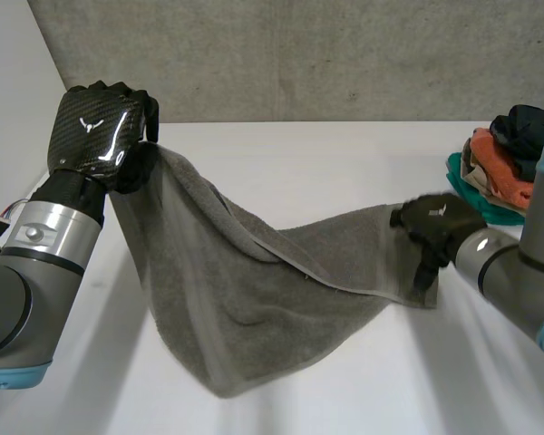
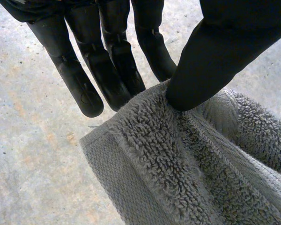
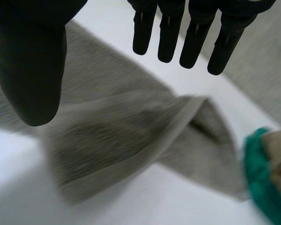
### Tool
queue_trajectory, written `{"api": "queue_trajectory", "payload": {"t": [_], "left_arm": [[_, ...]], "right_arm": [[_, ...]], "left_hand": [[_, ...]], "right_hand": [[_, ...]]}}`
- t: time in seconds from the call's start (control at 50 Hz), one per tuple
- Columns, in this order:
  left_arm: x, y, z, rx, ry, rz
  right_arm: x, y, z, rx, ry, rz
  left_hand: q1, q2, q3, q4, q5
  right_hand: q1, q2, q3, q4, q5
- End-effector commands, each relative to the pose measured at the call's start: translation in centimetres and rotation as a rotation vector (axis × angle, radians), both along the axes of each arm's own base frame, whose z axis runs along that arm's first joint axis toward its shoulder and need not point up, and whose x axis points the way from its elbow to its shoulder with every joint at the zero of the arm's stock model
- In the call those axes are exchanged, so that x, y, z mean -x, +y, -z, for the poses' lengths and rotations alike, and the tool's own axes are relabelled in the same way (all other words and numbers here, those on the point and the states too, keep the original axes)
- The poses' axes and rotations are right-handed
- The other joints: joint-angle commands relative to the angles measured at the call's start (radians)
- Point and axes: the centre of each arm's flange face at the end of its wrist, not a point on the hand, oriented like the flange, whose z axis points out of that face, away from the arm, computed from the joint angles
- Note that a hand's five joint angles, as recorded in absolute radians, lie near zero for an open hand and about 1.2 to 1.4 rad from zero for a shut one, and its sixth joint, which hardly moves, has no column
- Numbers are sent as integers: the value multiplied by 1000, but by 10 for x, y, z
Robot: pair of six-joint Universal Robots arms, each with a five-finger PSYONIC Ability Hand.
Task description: Fold the laundry.
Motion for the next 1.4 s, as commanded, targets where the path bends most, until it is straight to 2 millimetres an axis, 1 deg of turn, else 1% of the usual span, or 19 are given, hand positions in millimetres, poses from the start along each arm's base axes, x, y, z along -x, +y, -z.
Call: {"api": "queue_trajectory", "payload": {"t": [0.02,0.1,0.24,0.32,0.38,0.44,0.48,0.52,0.62,0.68,0.72,0.78,0.84,0.92,1.02,1.12,1.18,1.34,1.4], "left_arm": [[1,1,0,1,1,4],[2,2,0,-1,0,7],[2,1,0,-1,0,6],[1,1,0,-1,1,3],[0,0,-1,3,0,1],[-1,0,-3,9,0,-4],[-3,0,-6,17,3,-9],[-4,0,-8,17,3,-13],[-16,-2,-17,12,-1,-52],[-23,-4,-21,11,-3,-74],[-30,-7,-25,7,-5,-99],[-41,-13,-29,0,-8,-139],[-49,-19,-28,-34,-18,-165],[-50,-22,-19,-97,-44,-152],[-47,-33,2,-159,-83,-138],[-45,-51,25,-206,-143,-145],[-43,-63,32,-205,-187,-154],[-31,-97,47,-190,-244,-146],[-27,-113,48,-171,-242,-150]], "right_arm": [[-4,-3,39,-44,-42,-6],[-9,-11,56,-26,-49,-15],[-14,-20,70,-11,-35,-22],[-12,-28,66,12,-40,-11],[-12,-30,63,29,-58,-6],[-11,-33,30,133,-85,1],[-11,-28,-1,205,-108,-9],[-10,-23,-20,241,-112,-14],[-4,-7,-54,219,-58,-41],[0,-1,-88,236,-42,-47],[13,-3,-109,231,-26,-14],[26,-3,-132,218,-12,0],[28,-1,-147,205,2,-40],[39,-5,-155,181,4,-45],[54,-22,-140,109,-2,-19],[51,-36,-97,-36,14,-40],[50,-43,-82,-72,33,-41],[37,-60,-29,-178,109,-79],[20,-73,-32,-85,125,-83]], "left_hand": [[236,197,201,195,239],[236,197,201,195,239],[236,197,201,195,239],[236,197,201,195,239],[236,197,201,195,239],[236,197,201,195,239],[236,197,201,195,239],[236,197,201,195,239],[236,197,201,195,239],[236,197,201,195,239],[236,197,201,195,239],[236,197,201,195,239],[236,197,201,195,239],[236,197,201,195,239],[236,197,201,195,239],[236,197,201,195,239],[236,197,201,195,239],[236,197,201,195,239],[236,197,201,195,239]], "right_hand": [[134,149,134,125,114],[283,299,283,274,263],[418,434,419,410,398],[971,987,971,962,951],[972,988,973,964,953],[972,988,973,964,953],[972,988,973,964,953],[972,988,973,964,953],[972,988,973,964,953],[972,988,973,964,953],[972,988,973,964,953],[972,988,973,964,953],[972,988,973,964,953],[972,988,973,964,953],[972,988,973,964,953],[972,988,973,964,953],[972,988,973,964,953],[972,988,973,964,953],[972,988,973,964,953]]}}
